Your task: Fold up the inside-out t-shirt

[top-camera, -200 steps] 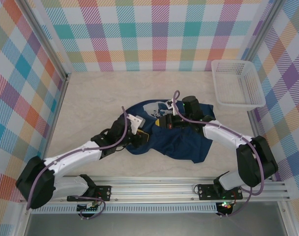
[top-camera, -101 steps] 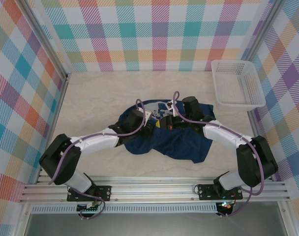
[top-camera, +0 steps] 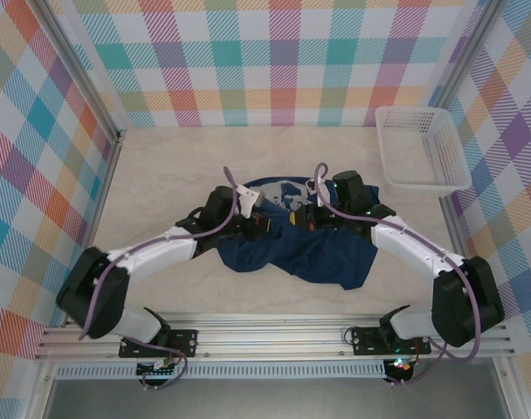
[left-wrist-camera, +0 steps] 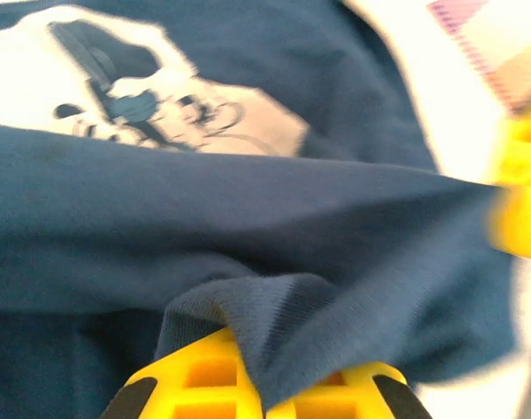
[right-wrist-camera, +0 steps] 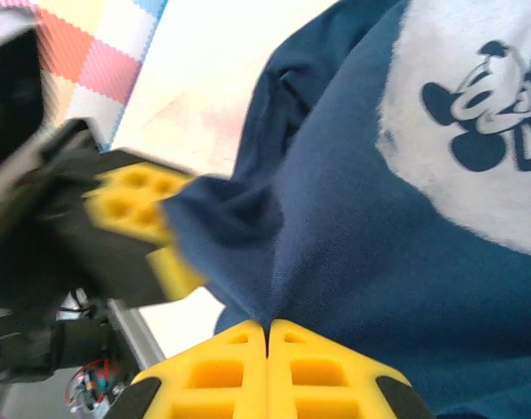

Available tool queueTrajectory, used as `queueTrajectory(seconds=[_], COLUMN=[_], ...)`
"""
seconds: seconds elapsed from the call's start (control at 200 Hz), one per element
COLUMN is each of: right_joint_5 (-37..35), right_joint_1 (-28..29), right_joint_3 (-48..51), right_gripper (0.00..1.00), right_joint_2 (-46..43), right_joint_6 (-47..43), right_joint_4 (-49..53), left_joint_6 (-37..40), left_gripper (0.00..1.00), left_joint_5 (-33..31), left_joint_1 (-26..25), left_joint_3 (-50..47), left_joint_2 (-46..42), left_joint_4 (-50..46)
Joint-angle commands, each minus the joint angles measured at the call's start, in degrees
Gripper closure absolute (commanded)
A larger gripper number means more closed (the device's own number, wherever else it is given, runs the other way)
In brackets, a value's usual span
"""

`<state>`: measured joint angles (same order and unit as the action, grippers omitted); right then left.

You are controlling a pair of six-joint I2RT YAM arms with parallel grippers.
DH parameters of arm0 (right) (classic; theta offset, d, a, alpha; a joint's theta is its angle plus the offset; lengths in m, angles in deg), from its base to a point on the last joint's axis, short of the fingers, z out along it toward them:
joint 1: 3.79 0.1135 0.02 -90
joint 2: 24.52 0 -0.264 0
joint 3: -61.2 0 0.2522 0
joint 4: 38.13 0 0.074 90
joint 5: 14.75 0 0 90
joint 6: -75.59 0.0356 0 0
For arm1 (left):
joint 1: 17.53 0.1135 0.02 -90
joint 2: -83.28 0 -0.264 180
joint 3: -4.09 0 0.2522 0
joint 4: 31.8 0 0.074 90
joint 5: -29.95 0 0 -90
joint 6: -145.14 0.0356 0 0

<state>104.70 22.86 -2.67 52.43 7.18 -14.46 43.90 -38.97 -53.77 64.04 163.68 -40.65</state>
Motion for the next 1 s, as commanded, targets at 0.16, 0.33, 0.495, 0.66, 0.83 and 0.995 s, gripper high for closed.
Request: queueTrajectory(seconds=[0.16,0.33,0.495,0.66,0.83,0.995], right_joint_5=[-15.5,-20.9,-20.1,-25.2,-28.9,-27.8], right_joint_1=[2.4,8.1,15.7,19.4,19.5,19.1], right_joint_3=[-3.4,1.0,6.8,9.5,7.8,5.4], right_gripper=[0.77,0.58,0.47,0.39,0.44,0.8], right_joint_2=[-2.4,-8.6,-11.6,-8.4,-2.5,-0.7], right_joint_6=[-4.5,-12.3,-21.1,-24.8,-24.8,-24.5], right_joint_4=[6.9,4.7,-2.9,-7.2,-12.1,-11.9], left_joint_6=[-8.7,-10.8,-10.8,-10.5,-10.0,-9.5], left_gripper=[1.0,1.0,1.0,1.0,1.0,1.0], left_joint_5=[12.1,10.7,10.5,10.4,10.2,8.7], left_joint_1=[0.7,1.7,2.3,2.8,2.9,3.1], left_joint_3=[-3.8,-1.7,-0.7,-0.5,-1.1,-1.7], left_joint_2=[-11.6,-12.4,-12.4,-12.9,-13.7,-14.4], left_joint_4=[0.1,-3.0,-3.8,-4.6,-5.0,-5.6])
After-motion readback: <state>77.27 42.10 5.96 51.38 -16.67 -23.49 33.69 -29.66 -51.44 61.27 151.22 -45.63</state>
